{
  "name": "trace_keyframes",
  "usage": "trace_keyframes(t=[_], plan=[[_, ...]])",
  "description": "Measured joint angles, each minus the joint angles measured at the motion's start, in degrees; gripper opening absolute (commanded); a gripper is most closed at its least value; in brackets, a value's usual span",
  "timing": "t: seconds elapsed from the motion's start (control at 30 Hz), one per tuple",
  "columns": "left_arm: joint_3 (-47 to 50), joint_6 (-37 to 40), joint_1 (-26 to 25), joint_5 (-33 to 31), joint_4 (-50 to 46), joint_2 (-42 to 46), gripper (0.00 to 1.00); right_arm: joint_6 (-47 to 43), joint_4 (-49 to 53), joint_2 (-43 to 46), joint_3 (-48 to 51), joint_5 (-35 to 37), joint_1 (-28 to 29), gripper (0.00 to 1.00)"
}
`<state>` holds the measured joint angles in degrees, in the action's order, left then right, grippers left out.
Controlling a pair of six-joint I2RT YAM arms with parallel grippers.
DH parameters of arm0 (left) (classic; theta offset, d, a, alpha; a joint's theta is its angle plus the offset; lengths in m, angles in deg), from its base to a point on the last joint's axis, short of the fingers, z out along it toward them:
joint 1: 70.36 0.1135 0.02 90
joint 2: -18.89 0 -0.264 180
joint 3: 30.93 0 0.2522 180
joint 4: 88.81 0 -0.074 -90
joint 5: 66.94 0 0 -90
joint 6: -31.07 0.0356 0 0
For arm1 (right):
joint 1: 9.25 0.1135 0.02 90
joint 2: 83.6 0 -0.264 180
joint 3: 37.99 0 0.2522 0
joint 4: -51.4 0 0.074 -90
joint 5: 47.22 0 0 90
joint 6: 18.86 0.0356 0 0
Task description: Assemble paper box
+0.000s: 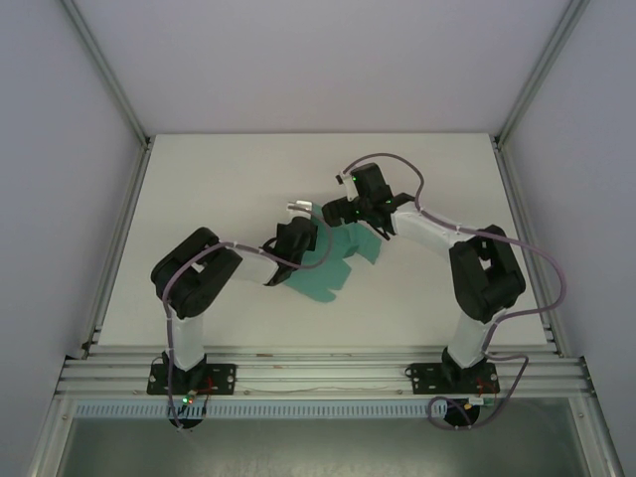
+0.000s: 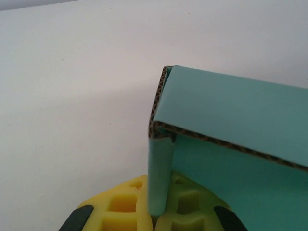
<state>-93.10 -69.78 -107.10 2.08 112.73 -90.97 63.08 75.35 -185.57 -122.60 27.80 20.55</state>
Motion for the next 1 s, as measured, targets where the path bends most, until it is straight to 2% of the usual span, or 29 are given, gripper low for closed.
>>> trace_keyframes(t=[0.23, 0.47, 0.73, 0.8, 1.0], plan=[[-2.6, -4.9, -1.7, -8.1, -3.0, -2.0, 0.00, 2.6, -0.4, -0.9, -0.7, 0.0, 0.0, 0.91], [-5.8, -8.7, -2.7, -13.8, -10.0, -2.8, 0.00, 4.2, -0.3, -0.9, -0.7, 0.0, 0.1, 0.91], [-0.2, -9.7, -1.9, -8.3, -11.0, 3.6, 0.00, 6.5, 3.4, 0.8, -1.4, -0.6, -0.8, 0.96], [1.4, -9.2, -1.3, -6.8, -11.2, 5.6, 0.00, 6.9, 5.0, 3.3, -0.9, -1.2, -2.4, 1.00], [4.8, -8.1, -0.4, -4.7, -10.9, 13.2, 0.00, 7.2, 5.8, 16.7, 3.3, -3.6, -11.0, 1.00]])
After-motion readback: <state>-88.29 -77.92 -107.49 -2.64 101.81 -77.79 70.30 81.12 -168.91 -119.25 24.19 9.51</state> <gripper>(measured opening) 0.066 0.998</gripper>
